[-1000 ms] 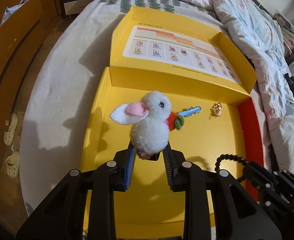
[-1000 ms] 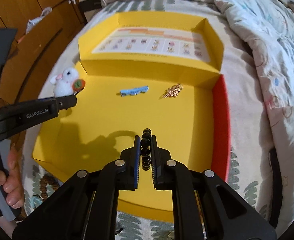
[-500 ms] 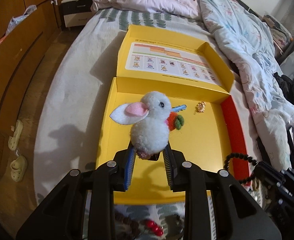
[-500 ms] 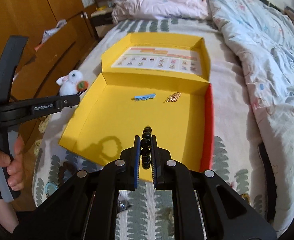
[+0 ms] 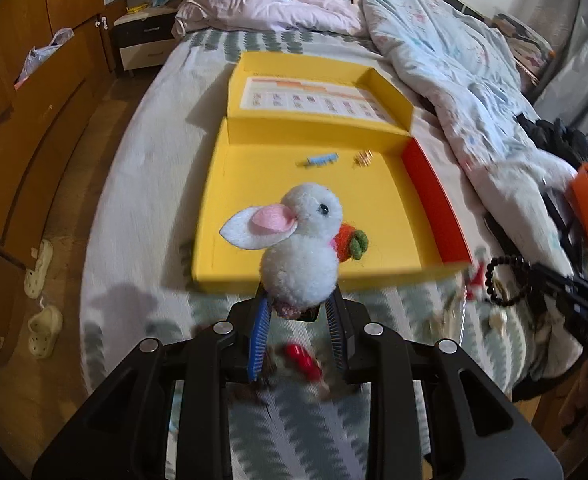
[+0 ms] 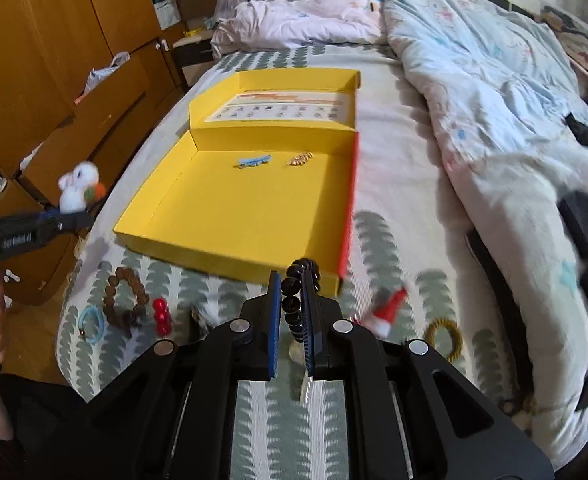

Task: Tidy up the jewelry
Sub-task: 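Lift the bunny with the left gripper while the right carries the black bracelet out over the bed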

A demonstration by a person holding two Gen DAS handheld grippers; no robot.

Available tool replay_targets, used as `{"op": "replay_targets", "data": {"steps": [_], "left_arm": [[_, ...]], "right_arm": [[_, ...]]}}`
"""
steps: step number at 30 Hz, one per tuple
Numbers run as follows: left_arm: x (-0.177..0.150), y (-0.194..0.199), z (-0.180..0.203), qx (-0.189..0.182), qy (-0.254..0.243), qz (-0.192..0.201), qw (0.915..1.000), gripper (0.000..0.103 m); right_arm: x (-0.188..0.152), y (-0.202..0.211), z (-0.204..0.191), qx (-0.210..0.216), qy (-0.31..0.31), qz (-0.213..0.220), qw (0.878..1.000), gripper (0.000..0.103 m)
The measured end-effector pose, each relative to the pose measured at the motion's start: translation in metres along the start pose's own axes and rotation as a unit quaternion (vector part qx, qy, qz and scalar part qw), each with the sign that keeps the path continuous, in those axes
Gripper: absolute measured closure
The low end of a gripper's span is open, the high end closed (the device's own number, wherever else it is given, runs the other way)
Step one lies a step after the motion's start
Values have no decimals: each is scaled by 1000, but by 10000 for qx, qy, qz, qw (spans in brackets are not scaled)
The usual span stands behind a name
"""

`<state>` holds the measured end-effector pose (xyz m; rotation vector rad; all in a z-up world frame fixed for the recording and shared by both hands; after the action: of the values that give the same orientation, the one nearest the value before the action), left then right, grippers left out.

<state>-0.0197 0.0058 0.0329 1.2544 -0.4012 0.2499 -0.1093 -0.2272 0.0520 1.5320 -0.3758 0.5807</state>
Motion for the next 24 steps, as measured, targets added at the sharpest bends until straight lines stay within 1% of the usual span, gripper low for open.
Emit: {"op": "replay_targets", "data": {"steps": [4,9,11,14,18,22,24], "left_arm": [[-39,-6,-3,13,-36,-107,9999,76],[-90,-19,-18,110,2,-287,9995,76],[-106,-24,-24,167,12,-337,9993,76],[-127,-38,-31,193,36,-535,9984,76],[-140,-48,-36,309,30,-621,9976,76],[-143,-56,-38,381,28,-678,9970,76],[-143,-61,-39,413,42,-709,9966,76]], "right_arm": [[-34,10,2,70,-162,50,9998,92],[-66,18,0,97,-315,60,9994,92],[-78,19,2,87,-392,50,9992,92],[-96,14,7,53,-528,-54,9986,92],[-109,12,21,-182,-739,-137,9970,92],[-113,14,30,-372,-848,-133,9956,92],[-113,7,34,-468,-871,-229,9948,92]]}}
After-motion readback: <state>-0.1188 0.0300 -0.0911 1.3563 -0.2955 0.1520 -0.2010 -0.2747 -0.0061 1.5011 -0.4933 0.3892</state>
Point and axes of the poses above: each gripper's, at about its wrist camera, not at the fingertips, and y roughly against the way its jaws point, z to its right, x to its top, the point moved 3 cm from there along -y, roughly the way its jaws point, and after that the axes turned 11 degrees about y, right-handed, at the moved point
